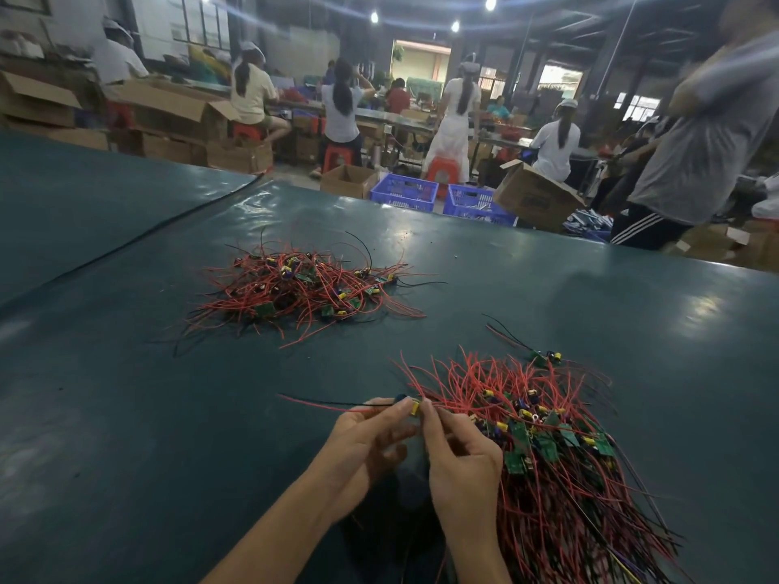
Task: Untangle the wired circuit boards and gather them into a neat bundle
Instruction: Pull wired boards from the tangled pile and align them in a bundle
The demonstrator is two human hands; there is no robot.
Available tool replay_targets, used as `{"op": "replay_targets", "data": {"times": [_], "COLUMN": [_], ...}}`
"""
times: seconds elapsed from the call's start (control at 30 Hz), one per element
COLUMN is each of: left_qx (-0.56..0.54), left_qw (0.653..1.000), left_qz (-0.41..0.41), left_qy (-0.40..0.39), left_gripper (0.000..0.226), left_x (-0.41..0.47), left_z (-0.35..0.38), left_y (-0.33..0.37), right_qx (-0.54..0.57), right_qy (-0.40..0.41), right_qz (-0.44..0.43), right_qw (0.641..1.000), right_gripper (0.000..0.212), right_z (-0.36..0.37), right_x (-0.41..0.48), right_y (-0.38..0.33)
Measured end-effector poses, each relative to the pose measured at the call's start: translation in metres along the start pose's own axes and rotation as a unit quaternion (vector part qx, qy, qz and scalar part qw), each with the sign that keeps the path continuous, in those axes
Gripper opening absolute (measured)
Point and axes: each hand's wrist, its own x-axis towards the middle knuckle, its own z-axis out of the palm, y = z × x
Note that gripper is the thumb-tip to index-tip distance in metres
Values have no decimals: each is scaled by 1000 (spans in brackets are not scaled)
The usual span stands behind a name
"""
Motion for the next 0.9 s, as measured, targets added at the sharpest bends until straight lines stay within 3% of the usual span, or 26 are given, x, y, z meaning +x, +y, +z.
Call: {"op": "replay_targets", "data": {"times": [0.13, 0.27, 0.37, 0.57, 0.77, 0.9], "left_qx": [31, 62, 75, 101, 90, 80], "left_qw": [999, 997, 996, 992, 992, 992], "left_qz": [8, 18, 40, 73, 77, 70], "left_qy": [-15, -30, -23, -21, -53, -61], "left_gripper": [16, 32, 26, 22, 19, 20], "left_x": [-3, -7, -7, -7, -6, -5], "left_z": [1, 3, 5, 9, 5, 3], "left_y": [-3, -3, -5, -7, 2, 2], "right_qx": [8, 46, 68, 160, 261, 267], "right_qy": [31, 49, 66, 127, 200, 220], "right_qz": [36, 84, 97, 155, 170, 166], "right_qw": [999, 994, 991, 967, 929, 923], "right_gripper": [13, 9, 13, 25, 18, 14], "right_z": [-1, 0, 0, -3, -36, -39], "right_x": [1, 2, 3, 10, 26, 27], "right_y": [0, 1, 3, -1, -13, -15]}}
